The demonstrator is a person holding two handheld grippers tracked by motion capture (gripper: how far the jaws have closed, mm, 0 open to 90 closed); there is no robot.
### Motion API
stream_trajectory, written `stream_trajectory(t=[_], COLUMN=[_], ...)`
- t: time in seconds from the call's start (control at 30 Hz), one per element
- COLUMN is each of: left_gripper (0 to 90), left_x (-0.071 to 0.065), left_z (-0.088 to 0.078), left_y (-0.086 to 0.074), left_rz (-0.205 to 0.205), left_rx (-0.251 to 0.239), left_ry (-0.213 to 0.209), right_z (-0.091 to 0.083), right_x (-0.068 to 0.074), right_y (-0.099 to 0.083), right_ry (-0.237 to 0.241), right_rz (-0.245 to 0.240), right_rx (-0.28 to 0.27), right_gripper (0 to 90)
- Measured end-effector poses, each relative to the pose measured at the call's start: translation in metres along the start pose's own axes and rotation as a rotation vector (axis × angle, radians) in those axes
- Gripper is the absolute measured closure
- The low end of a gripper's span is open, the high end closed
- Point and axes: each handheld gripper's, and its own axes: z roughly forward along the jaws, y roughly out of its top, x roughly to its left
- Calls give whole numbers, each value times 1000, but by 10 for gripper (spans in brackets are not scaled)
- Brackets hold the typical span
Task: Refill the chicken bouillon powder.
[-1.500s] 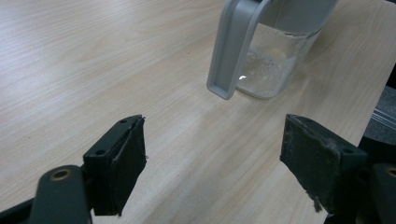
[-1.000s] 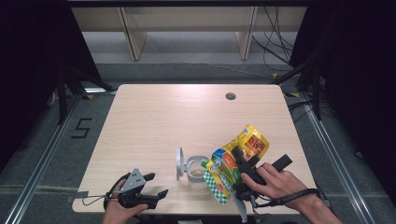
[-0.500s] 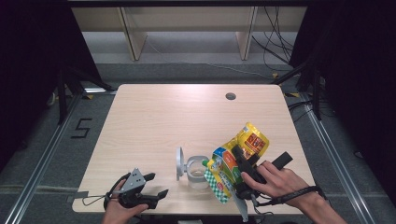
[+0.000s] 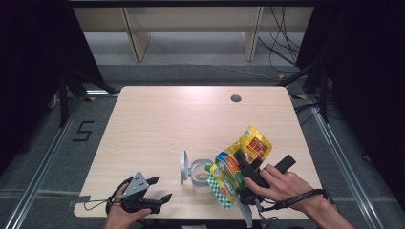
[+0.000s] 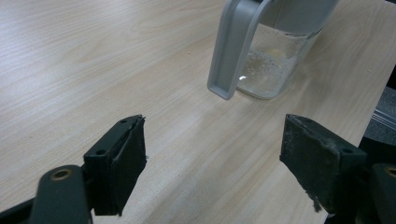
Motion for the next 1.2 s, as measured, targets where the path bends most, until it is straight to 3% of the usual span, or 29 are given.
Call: stream_trajectory(t=[0.33, 0.43, 0.47, 0.57, 0.63, 0.83, 0.87, 0.97, 1.0, 1.03, 1.07, 1.1, 1.13, 1.2], left_gripper=[217, 217, 217, 217, 217, 217, 217, 217, 217, 217, 217, 217, 218, 217], left_x=[1, 0, -1, -1, 0, 1, 0, 1, -1, -1, 1, -1, 0, 1], left_z=[0, 1, 1, 1, 1, 0, 0, 0, 1, 1, 0, 1, 1, 1], left_y=[0, 0, -1, -1, 0, 0, -1, 0, -1, -1, 0, -1, 0, -1], left_rz=[17, 1, -23, -25, 2, 5, -12, 9, -22, -20, 8, -8, 7, 14], left_rx=[17, -5, -7, -4, 2, 3, 9, 11, 4, 4, 27, 5, 3, 12], left_ry=[5, -2, -1, -2, -1, -2, 1, 2, -3, -4, 7, -2, -3, 7], right_z=[-2, -2, -2, -2, -2, -3, -3, -5, -5, -5, -5, -3, -4, -3], right_x=[0, -2, -1, -1, -2, -3, -4, -6, -6, -5, -3, -4, -3, -3], right_y=[-1, -1, -1, 0, 1, -1, -2, -2, -2, -1, 0, 1, 1, 1], right_ry=[-1, 1, 7, -6, -9, -11, -11, -21, -21, -18, -16, -16, -14, -20], right_rz=[-12, -35, -20, -26, -32, -28, -34, -54, -54, -54, -45, -80, -56, -59], right_rx=[0, -8, 1, -6, -10, -4, -4, 6, 6, 8, -1, -14, -11, -16], right_gripper=[503, 503, 503, 503, 503, 503, 503, 503, 503, 503, 503, 504, 504, 505])
